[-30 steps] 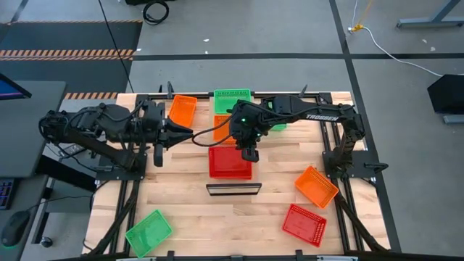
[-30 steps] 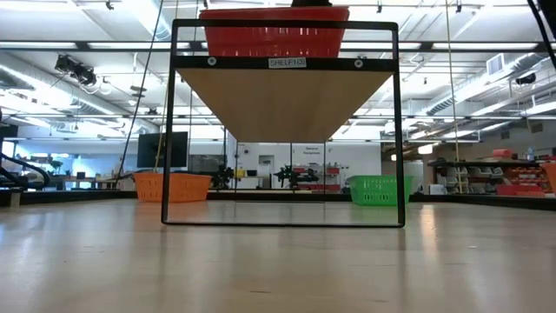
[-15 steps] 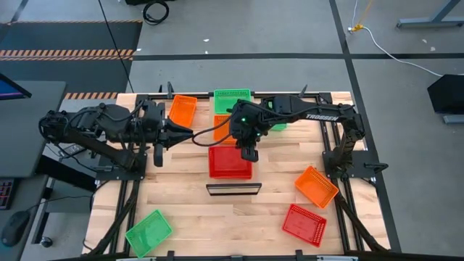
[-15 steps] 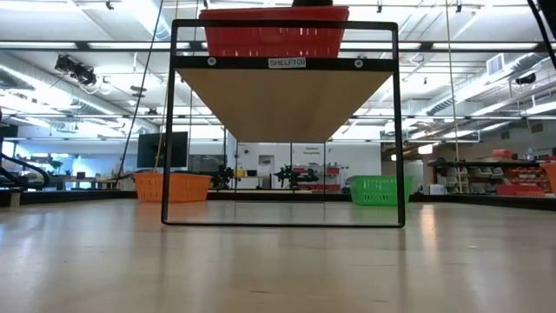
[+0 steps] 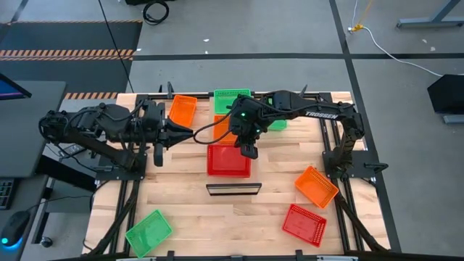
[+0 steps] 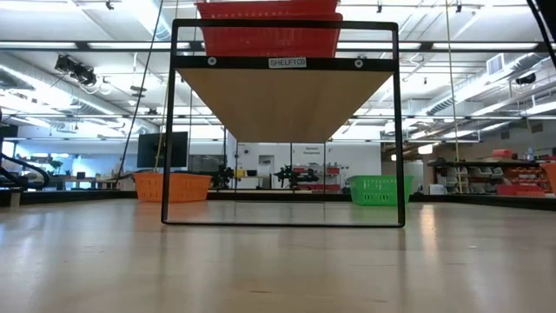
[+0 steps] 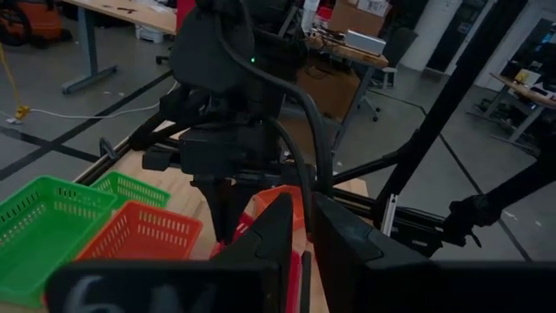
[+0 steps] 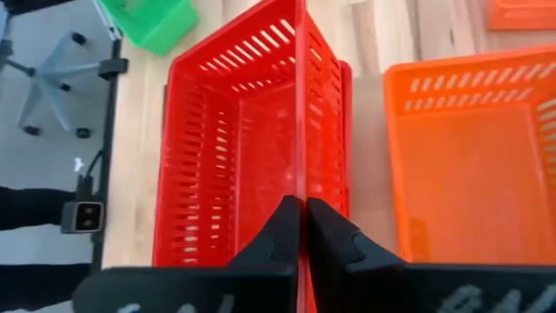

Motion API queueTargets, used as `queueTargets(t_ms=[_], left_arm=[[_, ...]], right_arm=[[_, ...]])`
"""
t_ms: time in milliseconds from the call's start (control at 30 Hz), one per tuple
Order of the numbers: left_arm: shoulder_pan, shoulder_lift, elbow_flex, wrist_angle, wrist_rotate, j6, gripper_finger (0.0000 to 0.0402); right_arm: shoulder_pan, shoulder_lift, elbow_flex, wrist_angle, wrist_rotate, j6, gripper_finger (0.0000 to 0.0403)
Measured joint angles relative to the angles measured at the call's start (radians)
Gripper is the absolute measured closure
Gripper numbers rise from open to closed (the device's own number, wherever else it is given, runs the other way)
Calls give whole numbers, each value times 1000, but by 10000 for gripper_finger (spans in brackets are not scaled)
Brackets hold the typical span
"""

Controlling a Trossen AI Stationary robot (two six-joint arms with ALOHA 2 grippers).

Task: Stack baskets on shelf by color
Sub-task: Stack the top red bin on top of the red bin on the shelf

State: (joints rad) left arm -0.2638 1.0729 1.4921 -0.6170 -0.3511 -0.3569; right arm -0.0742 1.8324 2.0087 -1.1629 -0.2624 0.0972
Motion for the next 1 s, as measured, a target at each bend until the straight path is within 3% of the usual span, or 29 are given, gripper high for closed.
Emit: queueTargets(t_ms=[500,700,1000], left_arm=[[0,0,0,0,0,-6,353],[0,0,0,-1,0,-21,347],[-7,0,0,0,0,-26,352]], right_arm=[[-7,0,0,40,-150,43,395],[-8,-2,-6,6,-150,33,395],[-8,-2,-128,25,-103,39,372]])
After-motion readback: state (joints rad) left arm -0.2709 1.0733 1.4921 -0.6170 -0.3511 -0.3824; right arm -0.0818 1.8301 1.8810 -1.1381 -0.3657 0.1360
